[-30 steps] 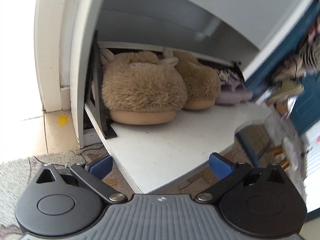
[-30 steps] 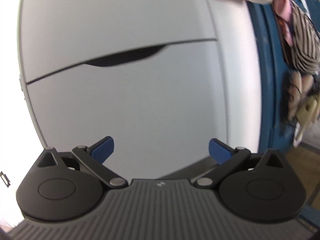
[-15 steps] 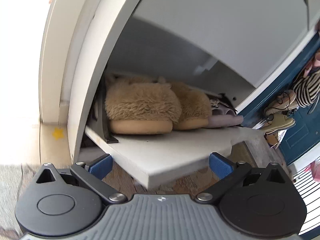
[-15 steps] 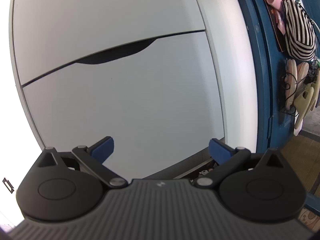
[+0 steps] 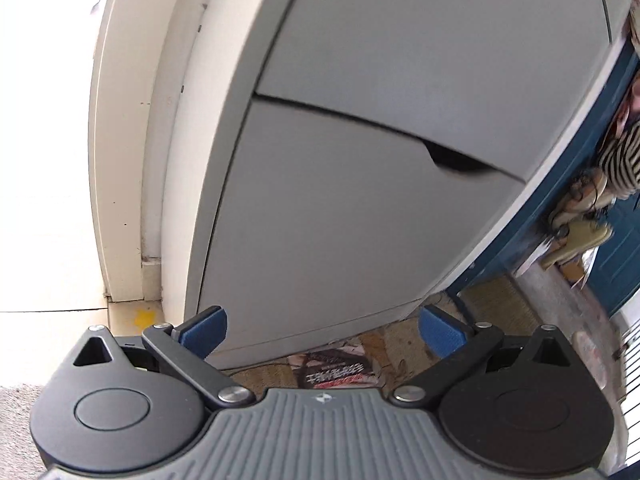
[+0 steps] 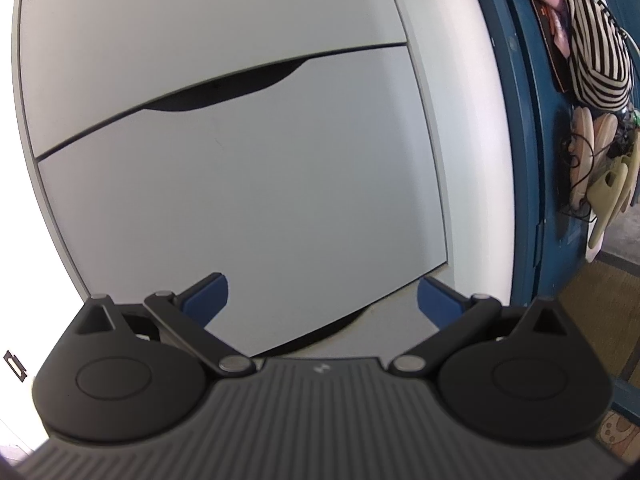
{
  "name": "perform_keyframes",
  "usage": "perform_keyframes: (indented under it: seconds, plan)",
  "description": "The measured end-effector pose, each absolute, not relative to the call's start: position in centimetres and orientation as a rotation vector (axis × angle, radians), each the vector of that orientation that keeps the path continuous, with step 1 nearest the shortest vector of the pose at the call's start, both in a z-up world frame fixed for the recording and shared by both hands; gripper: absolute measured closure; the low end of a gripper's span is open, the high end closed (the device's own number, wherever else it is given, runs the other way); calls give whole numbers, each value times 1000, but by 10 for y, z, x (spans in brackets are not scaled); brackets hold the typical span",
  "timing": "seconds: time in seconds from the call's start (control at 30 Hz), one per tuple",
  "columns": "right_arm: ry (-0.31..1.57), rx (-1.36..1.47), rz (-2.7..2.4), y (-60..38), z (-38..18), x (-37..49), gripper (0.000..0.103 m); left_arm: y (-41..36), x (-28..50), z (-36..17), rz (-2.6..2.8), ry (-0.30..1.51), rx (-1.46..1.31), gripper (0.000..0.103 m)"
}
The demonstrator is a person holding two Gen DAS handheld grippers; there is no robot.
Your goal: Organize scattered shoes
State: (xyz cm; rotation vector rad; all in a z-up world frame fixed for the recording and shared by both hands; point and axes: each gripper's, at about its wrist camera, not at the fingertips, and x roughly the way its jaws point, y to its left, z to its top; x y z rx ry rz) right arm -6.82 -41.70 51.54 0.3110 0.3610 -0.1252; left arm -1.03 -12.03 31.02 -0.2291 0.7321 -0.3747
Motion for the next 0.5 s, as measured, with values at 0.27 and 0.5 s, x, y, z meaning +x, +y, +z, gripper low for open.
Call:
perform_keyframes:
  seconds: [0.27, 0.5]
  plan:
    - [459, 216, -127, -407, 478, -63, 0, -146, 6, 290, -355, 838, -21, 0]
    - [557, 59, -224, -405, 421, -58, 0, -158, 21, 269, -320, 879, 103, 0]
